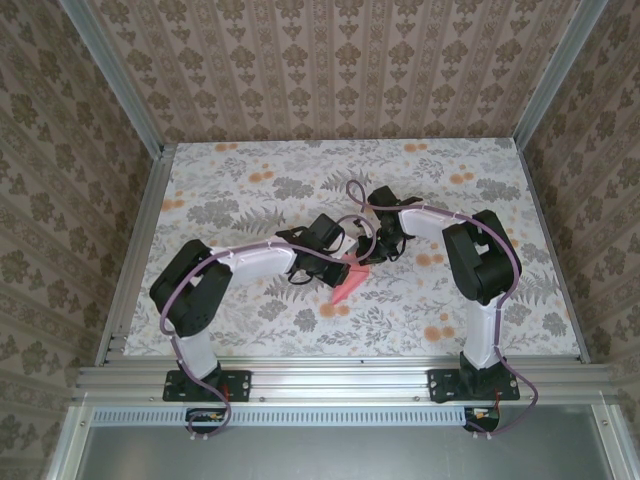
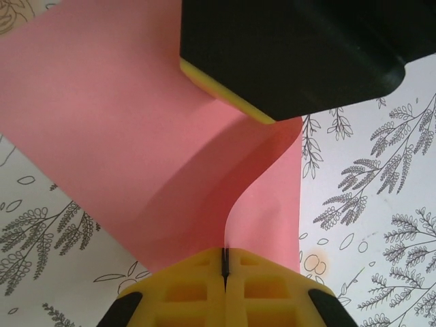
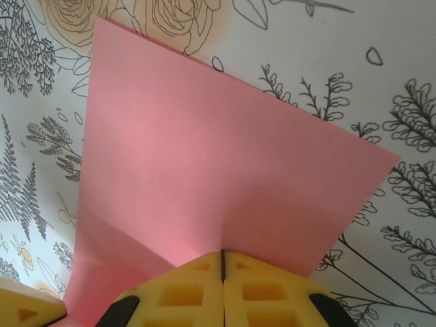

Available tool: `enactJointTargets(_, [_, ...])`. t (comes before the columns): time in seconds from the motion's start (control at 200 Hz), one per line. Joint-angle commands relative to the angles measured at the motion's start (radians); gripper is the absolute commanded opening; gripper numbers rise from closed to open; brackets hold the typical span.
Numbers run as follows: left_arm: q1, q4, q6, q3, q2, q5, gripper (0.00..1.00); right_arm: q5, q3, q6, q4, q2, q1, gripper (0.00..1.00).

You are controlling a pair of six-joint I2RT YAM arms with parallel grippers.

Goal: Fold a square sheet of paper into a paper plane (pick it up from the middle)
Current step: Third fold the triangle at the center of the table.

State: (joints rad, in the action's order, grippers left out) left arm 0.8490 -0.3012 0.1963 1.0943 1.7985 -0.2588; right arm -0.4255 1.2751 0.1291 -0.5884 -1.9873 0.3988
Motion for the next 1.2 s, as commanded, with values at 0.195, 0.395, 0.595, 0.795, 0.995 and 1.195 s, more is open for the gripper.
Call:
enactJointTargets(0.195, [-0.008, -0.026, -0.033, 0.021, 0.033, -0.023, 0.06, 0.023, 0.013, -0.006, -0.044, -0.039, 0.006, 0.08])
enactJointTargets(0.395, [-0.007, -0.006, 0.0, 0.006, 0.032, -0.057, 0.07, 0.024, 0.018, -0.005, -0.045, -0.043, 0.005, 0.08])
enactJointTargets(0.595, [-0.007, -0.009, 0.018, -0.001, 0.029, -0.08, 0.08, 0.023, 0.021, -0.002, -0.048, -0.046, 0.005, 0.08])
enactJointTargets(0.795, [-0.008, -0.004, 0.036, -0.016, 0.029, -0.075, 0.09, 0.016, 0.021, 0.004, -0.046, -0.046, 0.006, 0.08])
enactJointTargets(0.995, [-0.007, -0.003, 0.047, -0.023, 0.036, -0.063, 0.09, 0.009, 0.02, 0.013, -0.041, -0.051, 0.006, 0.08])
enactJointTargets(1.195, [-0.008, 0.001, 0.033, -0.016, 0.039, -0.044, 0.09, 0.004, 0.017, 0.02, -0.038, -0.052, 0.005, 0.08])
